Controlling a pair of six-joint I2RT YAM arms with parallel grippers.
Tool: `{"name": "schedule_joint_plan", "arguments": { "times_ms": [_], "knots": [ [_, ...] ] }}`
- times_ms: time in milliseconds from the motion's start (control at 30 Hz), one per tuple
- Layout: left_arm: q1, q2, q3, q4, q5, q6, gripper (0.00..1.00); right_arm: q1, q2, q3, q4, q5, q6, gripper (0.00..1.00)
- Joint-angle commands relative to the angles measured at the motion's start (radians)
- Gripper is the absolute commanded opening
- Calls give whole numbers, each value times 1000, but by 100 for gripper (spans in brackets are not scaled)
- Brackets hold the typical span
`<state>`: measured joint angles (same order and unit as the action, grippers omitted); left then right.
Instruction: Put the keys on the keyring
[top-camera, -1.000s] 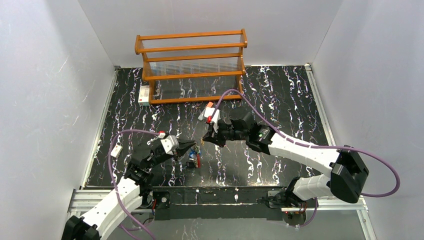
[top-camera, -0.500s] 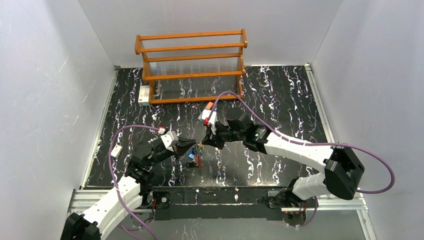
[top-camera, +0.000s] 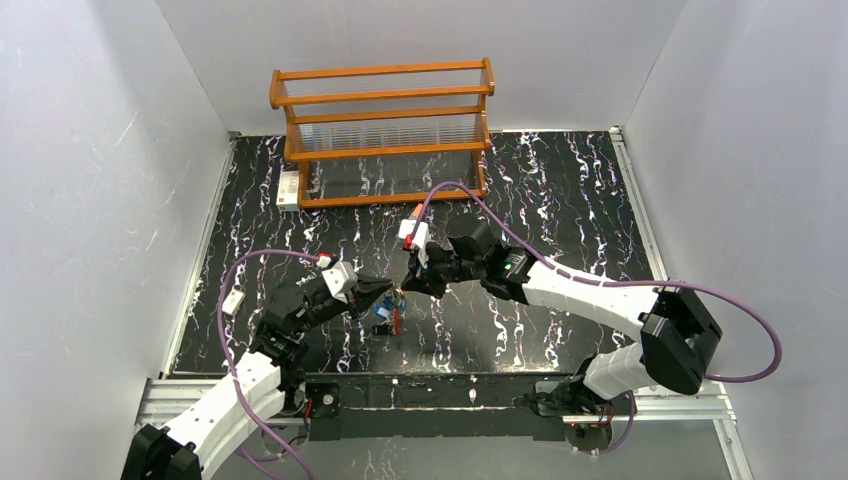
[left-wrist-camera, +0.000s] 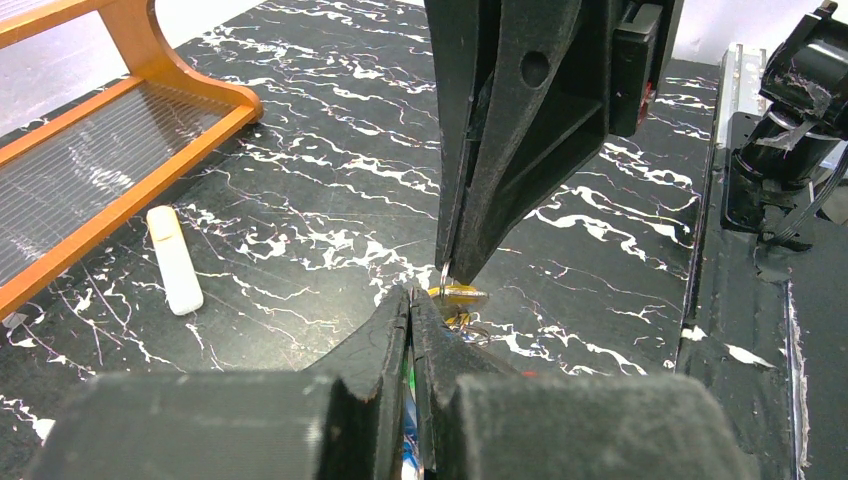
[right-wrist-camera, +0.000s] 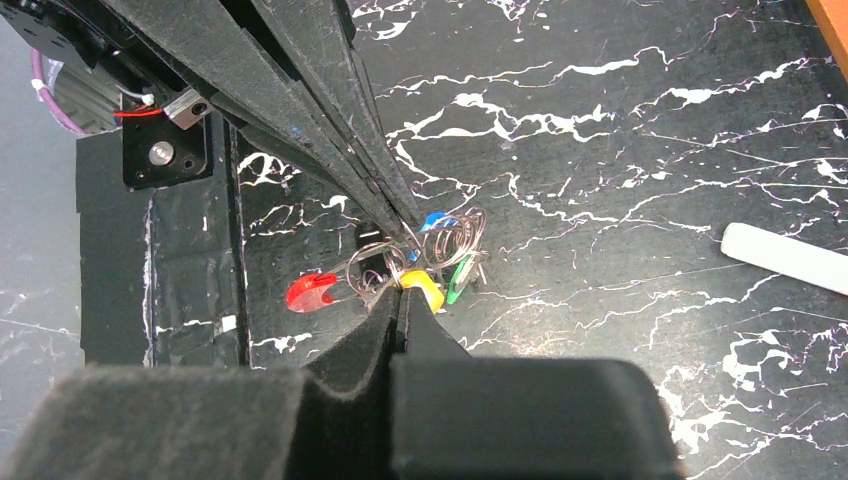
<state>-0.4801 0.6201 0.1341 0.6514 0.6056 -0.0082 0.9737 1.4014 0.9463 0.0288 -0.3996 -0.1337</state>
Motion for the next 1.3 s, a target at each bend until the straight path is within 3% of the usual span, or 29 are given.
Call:
{"name": "schedule_joint_plan", "arguments": {
  "times_ms": [0,1267],
  "knots": [
    [-3,-5,32,33,11,2,0,3,-16,46,41,-7,10,1],
    [-3,-28,30,33,6,4,0,4,86,72,-60,139,51,1]
  ]
}}
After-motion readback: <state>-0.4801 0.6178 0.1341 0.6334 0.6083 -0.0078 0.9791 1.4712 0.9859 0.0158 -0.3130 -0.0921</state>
